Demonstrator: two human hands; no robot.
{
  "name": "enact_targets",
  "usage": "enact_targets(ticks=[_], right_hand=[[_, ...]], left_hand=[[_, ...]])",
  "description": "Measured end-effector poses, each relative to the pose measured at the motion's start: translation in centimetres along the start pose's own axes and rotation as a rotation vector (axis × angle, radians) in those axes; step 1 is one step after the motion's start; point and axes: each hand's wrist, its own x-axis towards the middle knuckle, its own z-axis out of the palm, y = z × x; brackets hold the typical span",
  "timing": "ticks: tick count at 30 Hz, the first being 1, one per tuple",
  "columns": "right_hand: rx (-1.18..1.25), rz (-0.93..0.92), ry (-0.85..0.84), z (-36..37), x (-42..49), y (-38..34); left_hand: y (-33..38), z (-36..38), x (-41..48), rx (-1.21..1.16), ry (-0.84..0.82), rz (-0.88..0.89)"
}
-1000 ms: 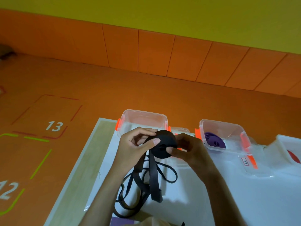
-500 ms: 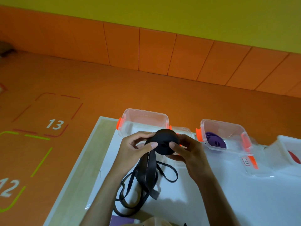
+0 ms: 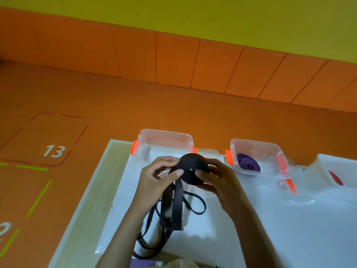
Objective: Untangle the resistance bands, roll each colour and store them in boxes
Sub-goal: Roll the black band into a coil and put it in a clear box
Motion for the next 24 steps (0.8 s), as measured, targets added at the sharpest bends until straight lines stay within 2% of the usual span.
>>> enact_targets(ticks=[2,5,7,10,17,18,21,22,24], right_hand=[[-0.005,0.015,-0.016,-0.3,-0.3,0.1],[-0.171,0.036,-0.056,-0.9,-0.8,0.9],[-0.200,0.030,-0.042,-1.1,-1.2,1.1],[-0.138,-0.005,-0.062,-0.8,-1.6,0.8],[0.159,-0.126,-0.113,-0.6,-2.4,1.1],[0.095,-0.137,-0.110,-0.7,-2.4,0.9],[-0.338,-0.152,-0.049,-1.2,-2.0,0.2],[-0.405,-0.159,-0.040,-1.4,-1.8,0.1],[-0.391,-0.191,-0.029,-1.5,-1.7,0.0]], left_hand=[[0.3,0.0,0.0,0.020,-0.046,0.009],[0.6,-0.1,0.1,0.137,-0.115,0.051],[0.6,0.2,0.0,0.166,-0.101,0.051],[0.4,0.8,-0.3,0.133,-0.060,0.047],[1.0,1.2,-0.8,0.034,-0.104,0.096],[1.2,0.9,-0.8,0.044,-0.102,0.104],[1.7,0.3,-0.8,0.101,-0.070,0.152],[1.8,0.3,-0.7,0.106,-0.053,0.157],[1.9,0.4,-0.5,0.077,-0.024,0.135]])
